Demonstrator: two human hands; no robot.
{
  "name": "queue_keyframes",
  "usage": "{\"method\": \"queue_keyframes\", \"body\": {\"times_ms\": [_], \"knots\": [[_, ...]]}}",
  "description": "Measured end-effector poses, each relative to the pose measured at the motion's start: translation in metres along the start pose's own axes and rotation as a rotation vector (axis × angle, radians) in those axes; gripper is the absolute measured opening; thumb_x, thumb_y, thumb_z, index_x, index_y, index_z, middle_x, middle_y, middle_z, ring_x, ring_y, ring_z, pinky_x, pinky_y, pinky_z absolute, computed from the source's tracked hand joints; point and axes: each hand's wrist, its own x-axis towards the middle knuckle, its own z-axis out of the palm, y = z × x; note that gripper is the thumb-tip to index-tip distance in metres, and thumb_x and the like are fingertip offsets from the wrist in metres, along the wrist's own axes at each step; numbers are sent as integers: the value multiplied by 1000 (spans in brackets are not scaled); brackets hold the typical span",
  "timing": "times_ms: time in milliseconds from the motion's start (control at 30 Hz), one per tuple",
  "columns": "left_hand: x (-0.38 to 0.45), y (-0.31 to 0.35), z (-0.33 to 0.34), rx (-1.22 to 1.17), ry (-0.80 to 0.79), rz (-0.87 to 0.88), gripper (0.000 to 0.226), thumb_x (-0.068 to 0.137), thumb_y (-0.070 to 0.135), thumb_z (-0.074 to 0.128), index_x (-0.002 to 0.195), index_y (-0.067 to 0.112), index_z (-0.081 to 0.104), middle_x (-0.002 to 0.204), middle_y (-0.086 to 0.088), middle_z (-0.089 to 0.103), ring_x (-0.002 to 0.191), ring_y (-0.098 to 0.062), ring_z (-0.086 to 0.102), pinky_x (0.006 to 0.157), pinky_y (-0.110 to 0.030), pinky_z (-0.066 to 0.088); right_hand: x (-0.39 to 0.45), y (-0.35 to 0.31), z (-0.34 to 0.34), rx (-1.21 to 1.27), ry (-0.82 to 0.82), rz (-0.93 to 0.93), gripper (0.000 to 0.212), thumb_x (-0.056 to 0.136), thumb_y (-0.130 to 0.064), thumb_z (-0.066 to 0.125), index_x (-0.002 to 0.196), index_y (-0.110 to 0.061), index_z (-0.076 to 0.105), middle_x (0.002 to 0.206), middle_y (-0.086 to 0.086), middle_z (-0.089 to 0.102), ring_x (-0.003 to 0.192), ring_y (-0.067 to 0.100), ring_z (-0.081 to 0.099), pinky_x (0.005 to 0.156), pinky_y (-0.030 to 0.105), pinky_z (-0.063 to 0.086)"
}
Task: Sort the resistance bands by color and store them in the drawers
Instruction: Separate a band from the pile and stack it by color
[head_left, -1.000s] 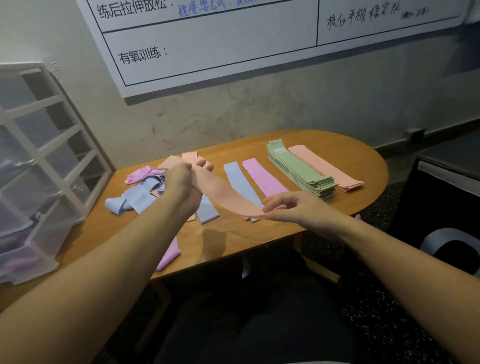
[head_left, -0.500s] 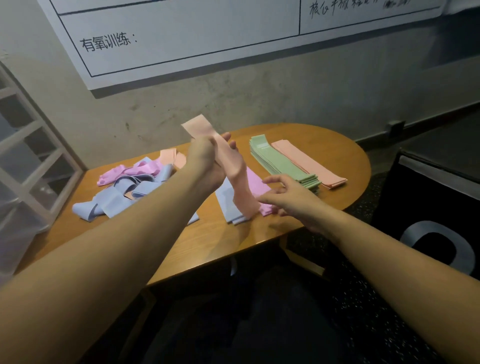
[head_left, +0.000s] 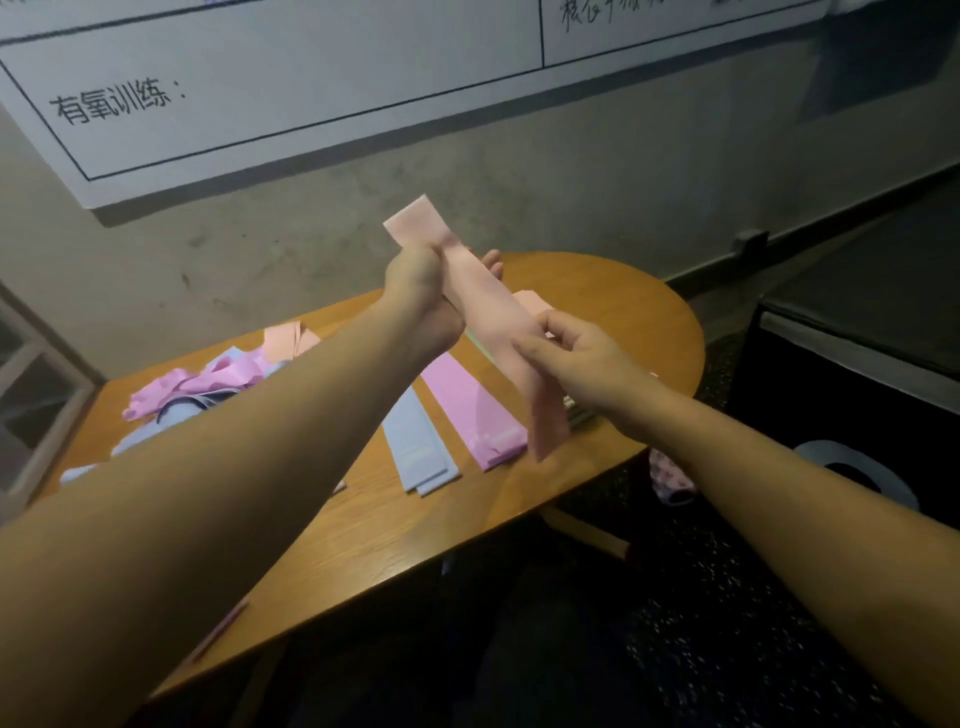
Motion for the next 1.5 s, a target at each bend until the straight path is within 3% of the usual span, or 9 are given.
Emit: {"method": "queue_keyframes", "body": {"times_ms": [133, 267, 400, 600, 800, 933, 1133, 1333, 1500], "knots": [[28, -14, 22, 56, 8, -42, 33, 101, 2, 35, 127, -8, 53, 119, -25, 63, 87, -30, 69, 66, -39, 62, 7, 11, -25, -50, 11, 96, 17, 104, -29, 52, 113, -25, 66, 107, -1, 70, 106, 20, 66, 89, 37, 56], [67, -29, 41, 137, 34, -6, 31, 97, -4, 36, 121, 1, 56, 95, -15, 66, 80, -25, 67, 69, -39, 58, 17, 22, -52, -33, 80, 163, 12, 103, -28, 54, 104, -29, 65, 96, -10, 69, 90, 8, 65, 71, 20, 53], [108, -43, 51, 322, 24, 47, 36, 96, -2, 39, 126, 10, 54, 97, -10, 70, 84, -22, 68, 64, -35, 58, 37, 34, -75, -125, 199, 225, 16, 100, -37, 56, 95, -24, 65, 92, -1, 70, 89, 23, 66, 80, 41, 55], [171, -61, 52, 656, -15, 63, 10, 99, 6, 56, 108, 11, 58, 89, -12, 61, 74, -22, 63, 66, -36, 59, 70, 52, -97, -305, 148, 269, 14, 95, -26, 55, 108, -24, 58, 89, -2, 65, 79, 18, 62, 65, 33, 47], [221, -74, 38, 1183, -42, 153, 41, 89, -2, 64, 124, 18, 56, 115, -9, 60, 101, -26, 64, 74, -34, 60, 96, 85, -95, -544, 27, 284, 35, 97, -27, 55, 132, -27, 56, 102, -11, 64, 85, 8, 62, 70, 29, 52], [240, -86, 32, 1390, -122, 171, 25, 98, 11, 61, 123, 16, 60, 113, -5, 62, 99, -22, 62, 82, -35, 58, 101, 98, -92, -685, -15, 276, 39, 99, -33, 50, 137, -28, 56, 120, -8, 66, 93, 10, 64, 78, 34, 58], [262, -100, 24, 1718, -206, 224, 24, 102, 18, 50, 119, 23, 66, 120, -3, 62, 105, -24, 63, 88, -40, 59, 96, 106, -94, -1021, -19, 214, 37, 102, -44, 41, 134, -32, 54, 109, -7, 68, 90, 17, 64, 71, 34, 54], [266, -108, 24, 2105, -360, 470, 32, 103, 29, 50, 134, 35, 55, 146, -1, 45, 130, -27, 45, 105, -42, 42, 95, 114, -100, -906, 12, 210, 48, 96, -50, 50, 142, -35, 45, 127, -6, 52, 113, 14, 51, 91, 38, 50], [255, -105, 29, 2284, -615, 509, 39, 103, 29, 49, 141, 35, 48, 142, 3, 50, 131, -23, 45, 104, -39, 35, 94, 110, -99, -798, 30, 220, 55, 91, -62, 54, 141, -40, 44, 128, -13, 53, 113, 11, 57, 92, 40, 52]]}}
